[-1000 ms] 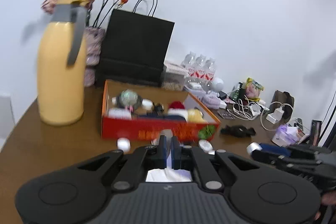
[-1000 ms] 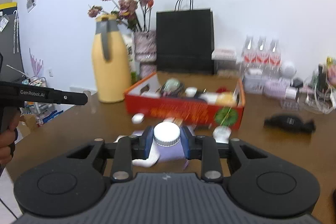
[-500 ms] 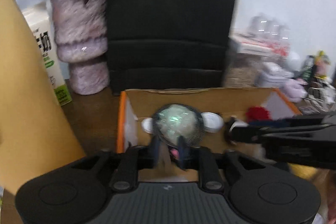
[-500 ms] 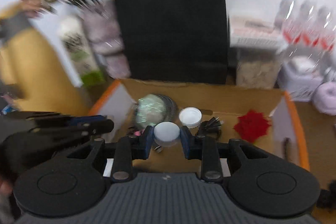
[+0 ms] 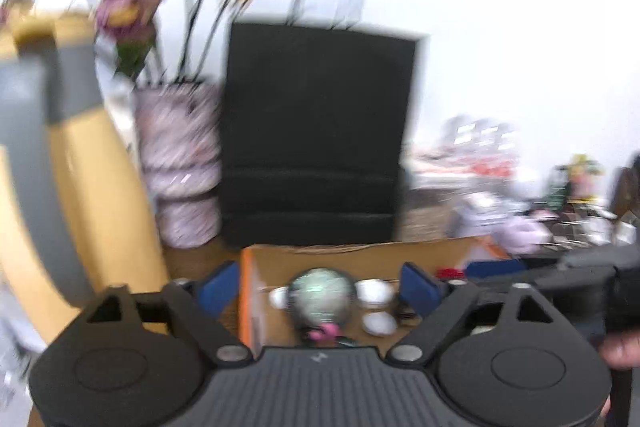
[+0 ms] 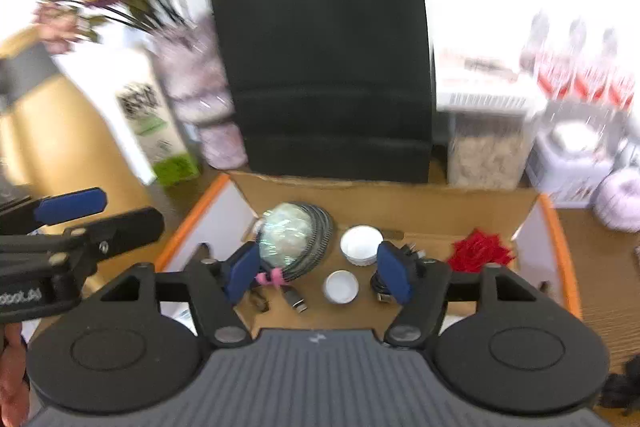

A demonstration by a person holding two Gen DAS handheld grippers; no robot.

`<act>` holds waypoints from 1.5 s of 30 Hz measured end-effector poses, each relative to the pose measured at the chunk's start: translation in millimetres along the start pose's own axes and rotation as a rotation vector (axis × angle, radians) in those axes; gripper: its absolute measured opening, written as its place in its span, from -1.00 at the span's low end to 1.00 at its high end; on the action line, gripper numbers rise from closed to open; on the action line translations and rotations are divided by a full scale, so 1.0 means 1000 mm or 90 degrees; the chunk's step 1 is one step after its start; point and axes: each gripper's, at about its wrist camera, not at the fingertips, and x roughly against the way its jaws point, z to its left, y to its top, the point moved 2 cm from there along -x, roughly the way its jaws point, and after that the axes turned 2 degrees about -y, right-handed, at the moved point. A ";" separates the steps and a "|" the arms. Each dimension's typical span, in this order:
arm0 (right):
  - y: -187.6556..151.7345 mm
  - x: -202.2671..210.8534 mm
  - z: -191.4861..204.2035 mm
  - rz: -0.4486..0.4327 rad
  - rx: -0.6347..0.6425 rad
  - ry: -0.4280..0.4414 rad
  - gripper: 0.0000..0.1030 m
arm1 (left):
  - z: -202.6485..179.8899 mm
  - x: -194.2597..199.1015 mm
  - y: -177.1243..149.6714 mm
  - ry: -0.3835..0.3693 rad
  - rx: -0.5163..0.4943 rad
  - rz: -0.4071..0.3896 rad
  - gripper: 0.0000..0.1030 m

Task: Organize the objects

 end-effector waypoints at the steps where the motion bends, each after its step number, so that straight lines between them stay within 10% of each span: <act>1: -0.005 0.024 0.000 -0.023 0.006 0.008 0.40 | -0.007 0.019 -0.005 -0.014 -0.017 -0.018 0.79; 8: -0.098 0.186 0.003 -0.130 0.037 0.026 0.97 | -0.038 0.165 -0.073 -0.069 -0.024 -0.063 0.98; 20: -0.251 0.307 0.014 -0.062 0.044 -0.083 1.00 | -0.053 0.298 -0.197 -0.039 -0.017 -0.030 1.00; 36: -0.246 0.252 0.013 -0.066 0.036 -0.112 0.71 | -0.037 0.232 -0.198 -0.014 0.006 -0.014 0.97; 45: -0.190 0.145 -0.023 -0.045 0.038 -0.144 0.43 | -0.021 0.087 -0.161 -0.006 -0.022 0.094 0.29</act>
